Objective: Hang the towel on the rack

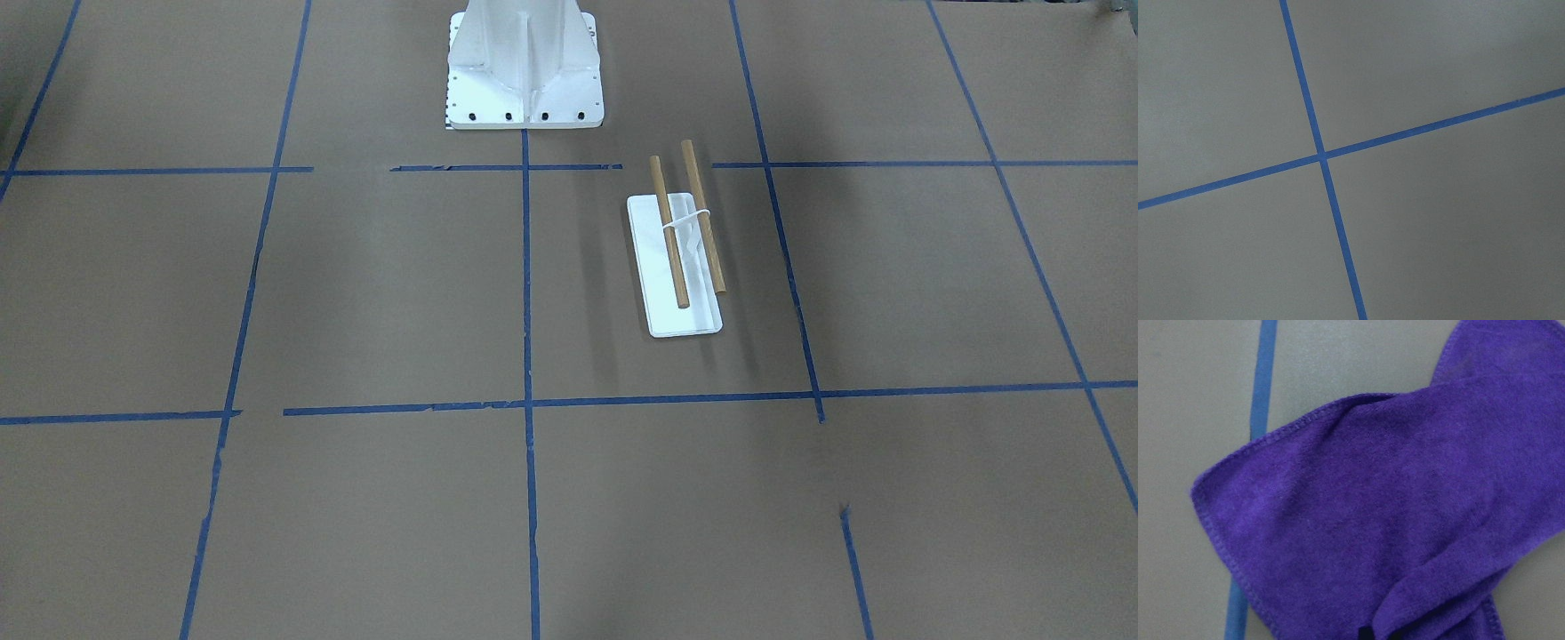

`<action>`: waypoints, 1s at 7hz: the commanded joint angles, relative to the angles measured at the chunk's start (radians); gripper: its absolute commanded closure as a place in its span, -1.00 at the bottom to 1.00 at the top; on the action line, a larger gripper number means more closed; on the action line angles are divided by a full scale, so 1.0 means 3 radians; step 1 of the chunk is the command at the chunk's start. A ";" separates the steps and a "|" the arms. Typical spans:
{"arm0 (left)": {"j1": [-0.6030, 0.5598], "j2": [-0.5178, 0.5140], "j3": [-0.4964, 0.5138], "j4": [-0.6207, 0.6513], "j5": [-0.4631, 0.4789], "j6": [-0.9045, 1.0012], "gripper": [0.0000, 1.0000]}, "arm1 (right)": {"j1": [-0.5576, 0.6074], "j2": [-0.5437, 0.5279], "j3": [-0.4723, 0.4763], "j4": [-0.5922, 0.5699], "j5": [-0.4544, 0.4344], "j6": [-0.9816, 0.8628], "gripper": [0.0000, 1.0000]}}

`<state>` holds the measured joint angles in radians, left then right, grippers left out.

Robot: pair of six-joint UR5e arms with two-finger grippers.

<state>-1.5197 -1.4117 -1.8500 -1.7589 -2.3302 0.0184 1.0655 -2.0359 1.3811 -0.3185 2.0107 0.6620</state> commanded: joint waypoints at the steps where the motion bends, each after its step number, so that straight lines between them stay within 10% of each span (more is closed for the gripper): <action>1: 0.0004 -0.0004 0.0000 -0.0134 0.0000 0.0000 -1.00 | 0.0139 0.0047 0.0100 0.0003 0.0067 -0.0684 1.00; 4: 0.0004 -0.0110 0.0026 -0.0507 0.0005 -0.0025 -1.00 | 0.0999 0.0515 0.0258 -0.0134 0.1195 -0.1695 1.00; 7: -0.0001 -0.0208 0.0112 -0.1297 0.0031 -0.0056 -1.00 | 0.1010 0.0930 0.1394 -0.1748 0.1239 -0.1696 1.00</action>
<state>-1.5199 -1.4644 -1.8257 -2.0317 -2.3241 0.0050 1.3726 -1.8186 1.6339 -0.6045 2.3729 0.1548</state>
